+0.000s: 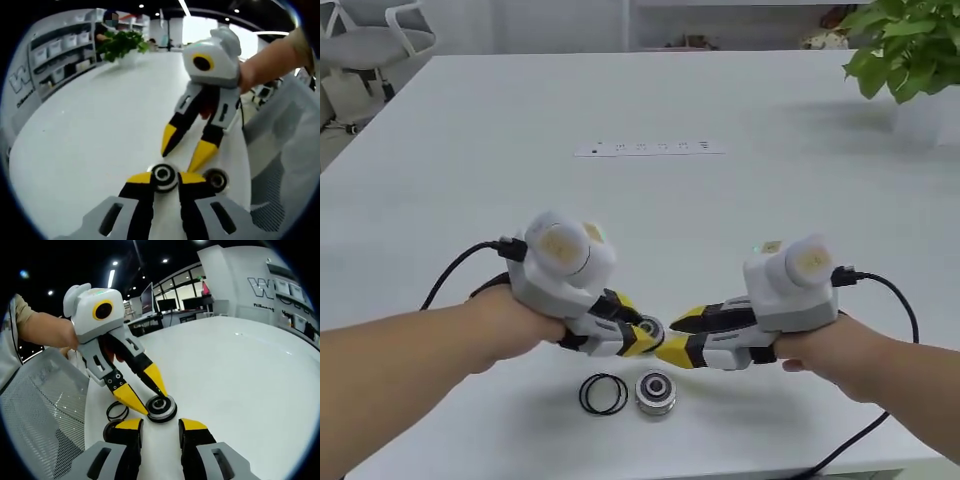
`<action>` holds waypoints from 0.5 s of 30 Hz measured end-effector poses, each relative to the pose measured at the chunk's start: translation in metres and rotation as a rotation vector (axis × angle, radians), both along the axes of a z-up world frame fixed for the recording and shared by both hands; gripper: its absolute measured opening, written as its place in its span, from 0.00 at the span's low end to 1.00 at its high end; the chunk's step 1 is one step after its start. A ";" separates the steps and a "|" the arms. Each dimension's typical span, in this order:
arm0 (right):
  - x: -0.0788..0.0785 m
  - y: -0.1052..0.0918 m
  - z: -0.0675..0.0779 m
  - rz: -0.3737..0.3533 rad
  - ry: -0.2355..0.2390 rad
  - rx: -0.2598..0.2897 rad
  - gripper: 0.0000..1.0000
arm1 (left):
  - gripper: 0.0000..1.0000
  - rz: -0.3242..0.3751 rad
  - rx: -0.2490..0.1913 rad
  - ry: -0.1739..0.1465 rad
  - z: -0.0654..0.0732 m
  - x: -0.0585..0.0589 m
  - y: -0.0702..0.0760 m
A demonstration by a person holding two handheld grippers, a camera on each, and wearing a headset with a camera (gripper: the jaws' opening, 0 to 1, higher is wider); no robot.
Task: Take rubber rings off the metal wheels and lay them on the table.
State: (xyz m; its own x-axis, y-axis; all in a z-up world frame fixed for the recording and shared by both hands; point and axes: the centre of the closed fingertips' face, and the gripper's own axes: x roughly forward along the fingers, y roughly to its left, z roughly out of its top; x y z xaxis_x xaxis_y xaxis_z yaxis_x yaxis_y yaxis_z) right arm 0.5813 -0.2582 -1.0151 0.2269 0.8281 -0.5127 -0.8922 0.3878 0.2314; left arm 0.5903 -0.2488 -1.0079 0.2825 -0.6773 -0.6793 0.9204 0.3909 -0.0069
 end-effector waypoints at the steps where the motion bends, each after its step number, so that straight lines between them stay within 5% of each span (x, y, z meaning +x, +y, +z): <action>1: 0.000 0.000 0.000 0.000 -0.001 0.000 0.27 | 0.19 0.004 -0.009 0.000 0.001 0.000 -0.002; 6: 0.001 0.002 -0.001 0.000 0.001 0.001 0.27 | 0.19 0.008 -0.015 -0.004 0.001 0.001 -0.003; 11: 0.000 0.005 -0.002 0.006 0.002 0.002 0.27 | 0.15 0.051 -0.053 0.024 0.001 0.005 -0.001; 15: 0.000 0.006 -0.001 0.005 0.000 0.003 0.27 | 0.14 0.050 -0.043 0.007 0.001 0.004 -0.001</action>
